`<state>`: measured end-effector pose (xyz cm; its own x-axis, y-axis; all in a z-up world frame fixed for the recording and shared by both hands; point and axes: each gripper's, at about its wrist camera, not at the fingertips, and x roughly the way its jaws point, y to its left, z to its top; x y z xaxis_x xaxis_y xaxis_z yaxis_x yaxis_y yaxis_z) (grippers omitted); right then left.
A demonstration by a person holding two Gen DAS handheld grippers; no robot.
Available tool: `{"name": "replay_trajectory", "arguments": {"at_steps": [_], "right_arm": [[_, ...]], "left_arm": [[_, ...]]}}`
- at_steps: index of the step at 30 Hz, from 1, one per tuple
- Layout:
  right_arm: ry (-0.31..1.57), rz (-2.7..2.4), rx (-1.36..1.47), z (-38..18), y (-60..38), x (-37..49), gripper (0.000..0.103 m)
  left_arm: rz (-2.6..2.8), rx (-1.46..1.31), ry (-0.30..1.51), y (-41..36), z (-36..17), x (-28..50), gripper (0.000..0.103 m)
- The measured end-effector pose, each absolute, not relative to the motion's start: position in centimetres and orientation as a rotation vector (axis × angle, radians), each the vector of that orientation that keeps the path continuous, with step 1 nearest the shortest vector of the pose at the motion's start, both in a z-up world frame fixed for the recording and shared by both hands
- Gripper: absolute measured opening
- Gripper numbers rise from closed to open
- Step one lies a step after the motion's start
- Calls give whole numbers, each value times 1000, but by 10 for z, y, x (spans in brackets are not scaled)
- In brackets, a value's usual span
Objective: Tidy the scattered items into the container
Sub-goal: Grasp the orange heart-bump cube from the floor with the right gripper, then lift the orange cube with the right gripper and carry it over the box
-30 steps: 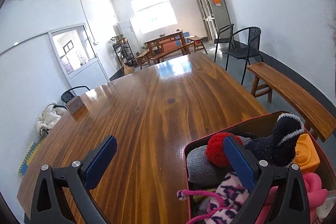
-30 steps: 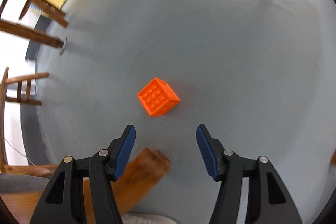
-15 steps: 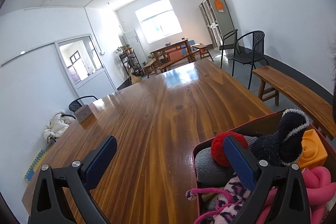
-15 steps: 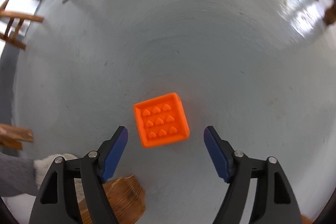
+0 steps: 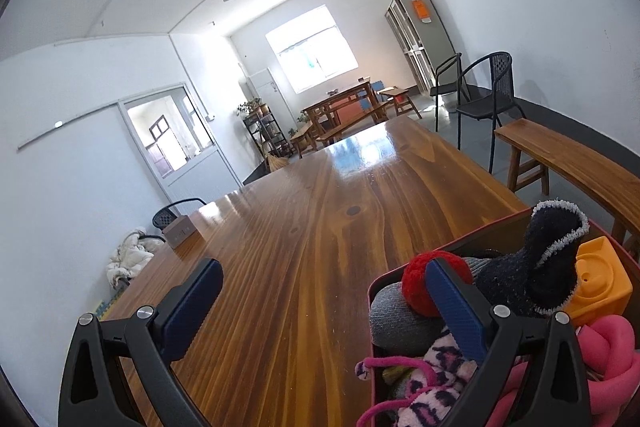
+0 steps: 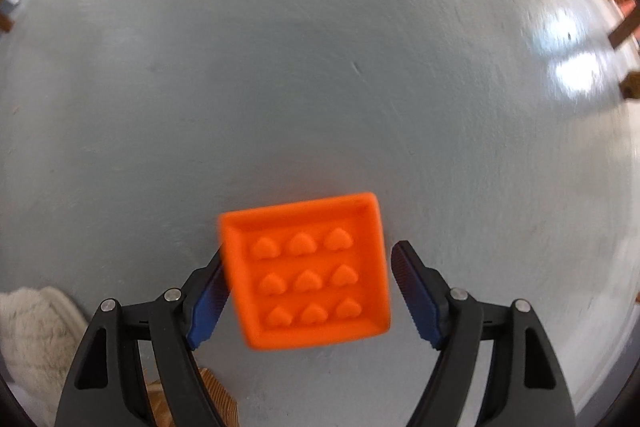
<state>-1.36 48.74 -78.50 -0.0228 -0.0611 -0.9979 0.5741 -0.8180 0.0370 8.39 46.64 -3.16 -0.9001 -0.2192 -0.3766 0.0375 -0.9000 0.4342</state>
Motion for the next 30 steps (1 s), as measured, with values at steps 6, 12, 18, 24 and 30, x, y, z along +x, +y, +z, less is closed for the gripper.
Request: {"name": "replay_trajectory", "arguments": {"at_steps": [6,12,18,24,30], "right_arm": [[241,-1962,1914,-772,537,-28,57],[55,-2091,1954,-730,608,-19,57],[-58,-2246,1976,-635,707,5,57],[-141,-2369,2035,-519,799,40,57],[-155,-2464,2076,-410,849,56,57]], "left_arm": [[-2873,628,-643,467,-32,86,102],[-2928,687,-583,462,-34,81,102],[-3018,903,-387,452,-32,64,102],[-3042,1124,-258,448,-16,39,102],[-3105,1197,-172,449,22,27,102]]}}
